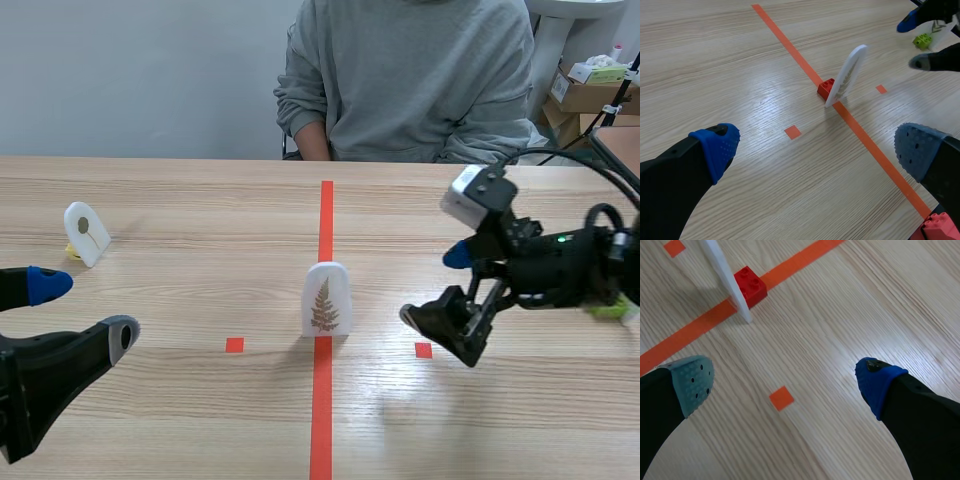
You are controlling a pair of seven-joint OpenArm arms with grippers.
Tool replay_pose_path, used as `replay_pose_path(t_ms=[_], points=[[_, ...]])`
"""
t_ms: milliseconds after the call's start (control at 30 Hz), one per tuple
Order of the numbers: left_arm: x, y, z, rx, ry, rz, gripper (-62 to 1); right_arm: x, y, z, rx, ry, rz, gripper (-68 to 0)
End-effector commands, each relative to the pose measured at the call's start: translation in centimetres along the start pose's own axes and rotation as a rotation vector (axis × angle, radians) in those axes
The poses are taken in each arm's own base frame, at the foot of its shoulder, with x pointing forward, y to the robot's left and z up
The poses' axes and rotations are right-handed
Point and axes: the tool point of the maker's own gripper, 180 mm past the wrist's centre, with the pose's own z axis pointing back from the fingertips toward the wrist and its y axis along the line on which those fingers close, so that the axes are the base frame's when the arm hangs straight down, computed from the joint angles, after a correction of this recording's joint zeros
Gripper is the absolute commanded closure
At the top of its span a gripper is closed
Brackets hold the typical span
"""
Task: Do the leaf sorting experiment
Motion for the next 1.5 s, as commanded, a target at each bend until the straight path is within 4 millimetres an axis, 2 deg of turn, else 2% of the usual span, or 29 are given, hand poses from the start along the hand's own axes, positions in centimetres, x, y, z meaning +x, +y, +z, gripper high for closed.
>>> replay_pose_path(t_ms=[0,167,367,667,800,933,1067,1300,1467], points=[[1.0,-0.3,0.0,-0.009,-0.033,-0.010,-62.3,2.3,-0.5,-0.3,0.003,-0.063,0.023,-57.8],[1.0,-0.3,0.0,-0.008,-0.032,-0.010,-62.3,3.9,0.9,-3.1,0.063,-0.079,0.054,-53.7],[0.8,-0.3,0.0,-0.007,-0.020,-0.015,-62.3,5.0,2.6,-5.6,0.097,-0.089,0.082,-53.8],[0.5,-0.3,0.0,-0.007,-0.004,-0.014,-62.3,4.4,5.5,-8.6,0.132,-0.066,0.071,-53.8],[0.5,-0.3,0.0,-0.007,-0.004,-0.014,-62.3,4.4,5.5,-8.8,0.120,-0.067,0.064,-52.9],[0.5,-0.3,0.0,-0.007,-0.004,-0.014,-62.3,4.2,5.6,-8.7,0.121,-0.064,0.063,-42.2],[0.5,-0.3,0.0,-0.007,-0.004,-0.014,-62.3,4.2,5.5,-8.7,0.121,-0.066,0.062,-37.0],[0.5,-0.3,0.0,-0.007,-0.004,-0.014,-62.3,3.9,5.4,-8.6,0.119,-0.057,0.062,-23.3],[0.5,-0.3,0.0,-0.007,-0.004,-0.014,-62.3,3.9,5.4,-8.6,0.119,-0.057,0.062,-21.3]])
